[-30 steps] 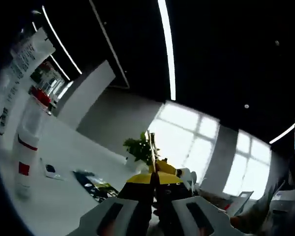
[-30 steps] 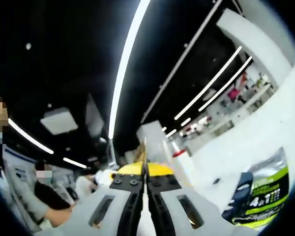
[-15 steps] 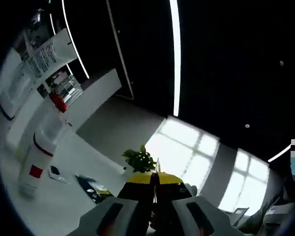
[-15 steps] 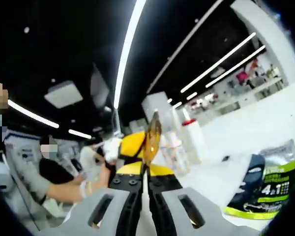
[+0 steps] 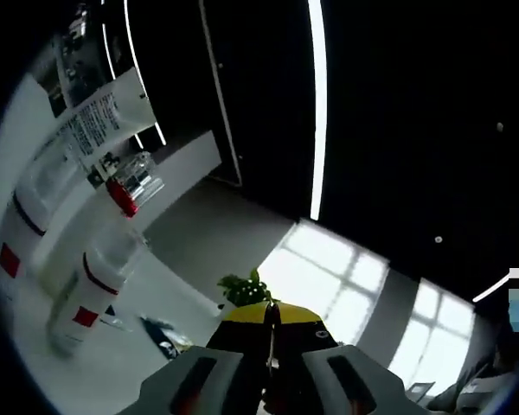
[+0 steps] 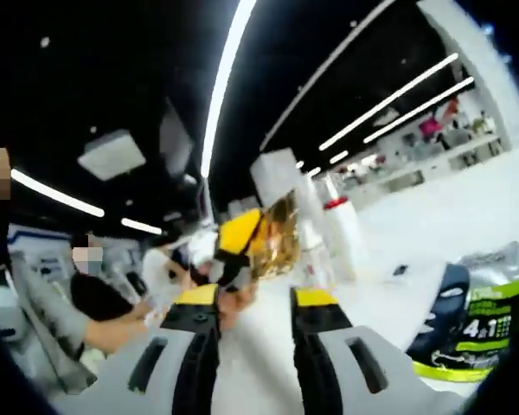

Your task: Arrange the skincare products in the storage area until every visible bottle or jar stands upright without overlapping.

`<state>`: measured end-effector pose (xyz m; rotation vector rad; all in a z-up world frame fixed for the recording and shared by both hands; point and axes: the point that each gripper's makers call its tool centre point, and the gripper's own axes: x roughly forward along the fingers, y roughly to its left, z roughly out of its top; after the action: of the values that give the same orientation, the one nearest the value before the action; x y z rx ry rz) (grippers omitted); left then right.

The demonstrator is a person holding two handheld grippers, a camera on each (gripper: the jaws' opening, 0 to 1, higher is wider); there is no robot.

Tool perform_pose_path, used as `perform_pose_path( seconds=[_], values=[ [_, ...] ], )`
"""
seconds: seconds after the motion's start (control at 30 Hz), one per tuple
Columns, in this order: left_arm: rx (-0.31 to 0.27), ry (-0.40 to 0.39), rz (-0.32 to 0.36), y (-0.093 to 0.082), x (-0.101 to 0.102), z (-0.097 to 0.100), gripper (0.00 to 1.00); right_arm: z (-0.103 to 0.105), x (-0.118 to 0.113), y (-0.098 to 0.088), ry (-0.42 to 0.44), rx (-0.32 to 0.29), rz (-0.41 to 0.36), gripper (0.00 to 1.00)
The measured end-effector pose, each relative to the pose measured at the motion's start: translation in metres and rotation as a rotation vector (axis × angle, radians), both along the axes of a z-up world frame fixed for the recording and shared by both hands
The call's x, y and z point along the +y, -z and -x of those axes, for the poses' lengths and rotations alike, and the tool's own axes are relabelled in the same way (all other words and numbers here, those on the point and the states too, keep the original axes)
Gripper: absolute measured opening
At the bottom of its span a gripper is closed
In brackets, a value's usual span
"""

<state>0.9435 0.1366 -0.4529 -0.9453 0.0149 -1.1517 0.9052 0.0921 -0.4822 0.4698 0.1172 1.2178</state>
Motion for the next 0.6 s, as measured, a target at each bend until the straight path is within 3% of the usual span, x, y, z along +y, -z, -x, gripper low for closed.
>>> perform_pose_path(
  seconds=[0.03,0.13,0.3,0.4,0.5,0.6],
  values=[
    [0.001,-0.002,-0.006,0.001,-0.001,0.000,0.01,-0.004,-0.006,-0.008,0.005,0.013,-0.060,0.39],
    [-0.007,-0.004,-0.043,0.005,-0.004,-0.001,0.01,-0.005,-0.014,-0.016,0.019,0.027,-0.121,0.30],
    [-0.013,0.020,-0.059,0.007,-0.007,0.001,0.01,-0.007,-0.010,-0.005,0.013,0.042,-0.053,0.23],
    [-0.013,0.030,-0.069,0.009,-0.008,0.002,0.01,-0.006,-0.006,0.001,-0.005,0.059,-0.013,0.04],
    [-0.009,0.028,-0.074,0.010,-0.007,0.002,0.02,-0.006,-0.007,0.003,0.006,0.081,-0.014,0.01],
    [-0.016,0.014,-0.089,0.012,-0.007,0.000,0.04,-0.008,-0.010,0.001,0.002,0.140,-0.049,0.00]
  ],
)
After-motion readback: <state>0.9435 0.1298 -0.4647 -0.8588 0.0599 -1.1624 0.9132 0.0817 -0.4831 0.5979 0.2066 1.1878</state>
